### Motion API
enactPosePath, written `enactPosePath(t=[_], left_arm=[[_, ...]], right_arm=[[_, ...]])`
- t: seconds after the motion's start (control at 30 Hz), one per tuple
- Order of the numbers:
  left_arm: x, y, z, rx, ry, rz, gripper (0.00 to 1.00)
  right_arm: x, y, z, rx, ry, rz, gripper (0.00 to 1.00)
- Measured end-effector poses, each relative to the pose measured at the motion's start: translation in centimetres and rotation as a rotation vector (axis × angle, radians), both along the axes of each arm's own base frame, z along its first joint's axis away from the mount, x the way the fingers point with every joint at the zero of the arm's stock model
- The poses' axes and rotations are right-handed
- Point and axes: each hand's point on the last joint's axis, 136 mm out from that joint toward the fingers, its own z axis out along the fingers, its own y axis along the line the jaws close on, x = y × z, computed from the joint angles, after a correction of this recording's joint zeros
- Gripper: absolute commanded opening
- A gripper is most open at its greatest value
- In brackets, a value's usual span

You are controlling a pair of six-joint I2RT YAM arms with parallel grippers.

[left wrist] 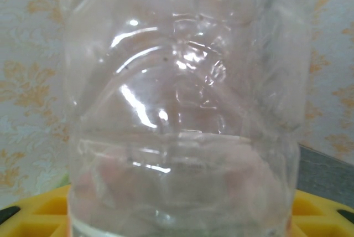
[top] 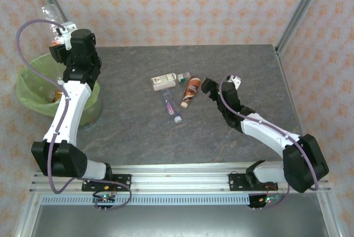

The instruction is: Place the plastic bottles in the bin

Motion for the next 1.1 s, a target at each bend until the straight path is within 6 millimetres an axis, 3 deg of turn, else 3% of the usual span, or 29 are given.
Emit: enactPosePath(t=[0.2, 0.37, 0.53, 0.67, 0.9, 1.1], left_arm=[[-2.7, 4.3, -1.9, -0.04, -0.05, 0.135, 0.58], [-4.5, 6.8, -2.1, -0.066, -0.111, 0.229, 0.63], [-5.6, 8.2, -2.3, -0.098, -0.156, 0.3, 0.81], [-5.5, 8.4, -2.8, -0.13, -0.173, 0.321, 0.91], [-5.1, 7.9, -3.9, -0.186, -0.193, 0.299, 1.0], [-4.0, 5.6, -4.8, -0.213, -0.181, 0.235, 1.0]], right_arm=[[0.2, 0.5, -1.2, 0.0, 0.032, 0.014, 0.99], [0.4, 0.9, -0.9, 0.014, 0.032, 0.028, 0.99], [0.4, 1.1, -1.0, 0.021, 0.037, 0.032, 0.99], [0.4, 1.1, -1.0, 0.021, 0.038, 0.031, 0.99], [0.4, 1.2, -1.1, 0.023, 0.041, 0.037, 0.99], [0.6, 1.7, -1.8, 0.022, 0.062, 0.055, 0.99]])
